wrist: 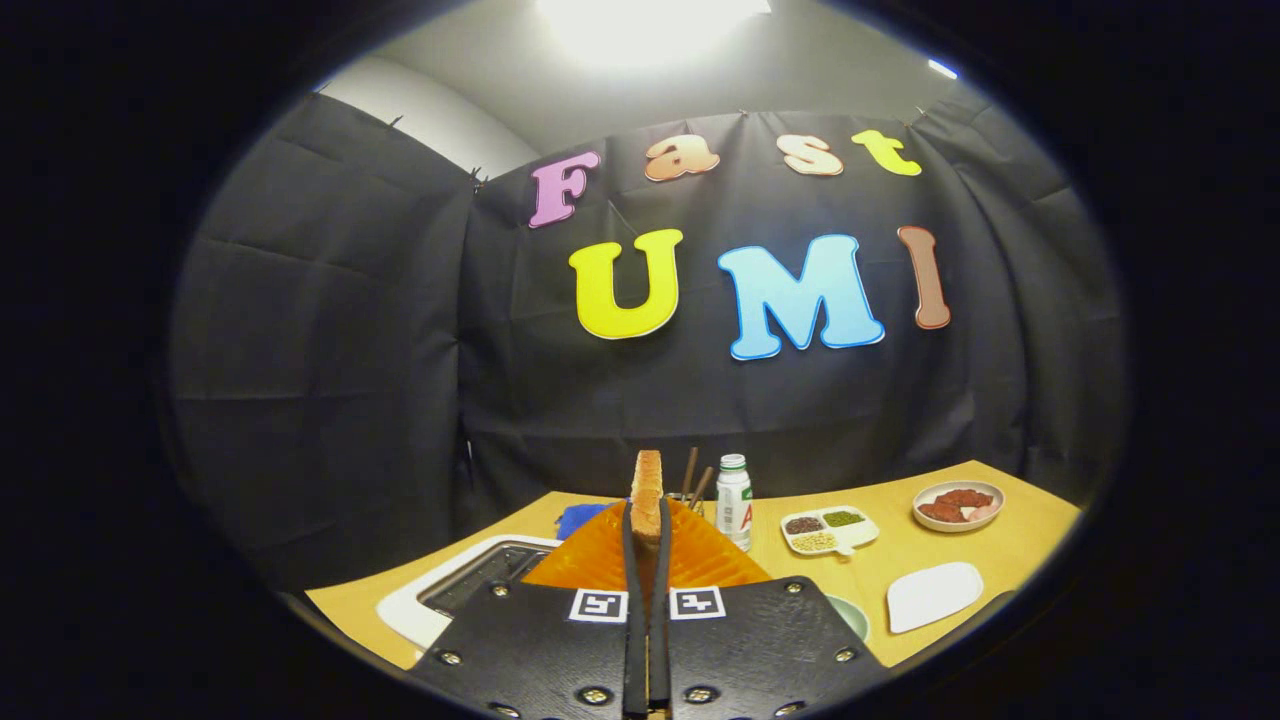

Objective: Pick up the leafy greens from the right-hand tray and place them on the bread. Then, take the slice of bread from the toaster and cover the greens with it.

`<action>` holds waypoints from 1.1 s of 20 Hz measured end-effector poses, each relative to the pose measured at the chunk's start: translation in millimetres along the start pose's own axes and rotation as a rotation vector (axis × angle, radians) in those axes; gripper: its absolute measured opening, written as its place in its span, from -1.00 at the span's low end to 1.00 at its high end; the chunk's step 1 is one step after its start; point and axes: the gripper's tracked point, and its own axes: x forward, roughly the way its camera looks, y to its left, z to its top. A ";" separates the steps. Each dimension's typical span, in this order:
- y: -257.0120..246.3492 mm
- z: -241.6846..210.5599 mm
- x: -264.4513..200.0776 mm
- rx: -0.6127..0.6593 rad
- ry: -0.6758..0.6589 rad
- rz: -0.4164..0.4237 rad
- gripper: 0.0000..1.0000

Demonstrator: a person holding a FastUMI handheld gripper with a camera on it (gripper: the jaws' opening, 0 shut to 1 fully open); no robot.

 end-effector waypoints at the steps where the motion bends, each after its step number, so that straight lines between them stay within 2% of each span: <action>1: -8.5 -0.8 -1.0 -0.013 -0.003 -0.015 -0.98; 13: -74.1 -28.8 -14.9 -0.050 0.036 -0.068 -0.98; 22: -74.4 -66.8 -2.8 -0.035 0.096 -0.040 -0.98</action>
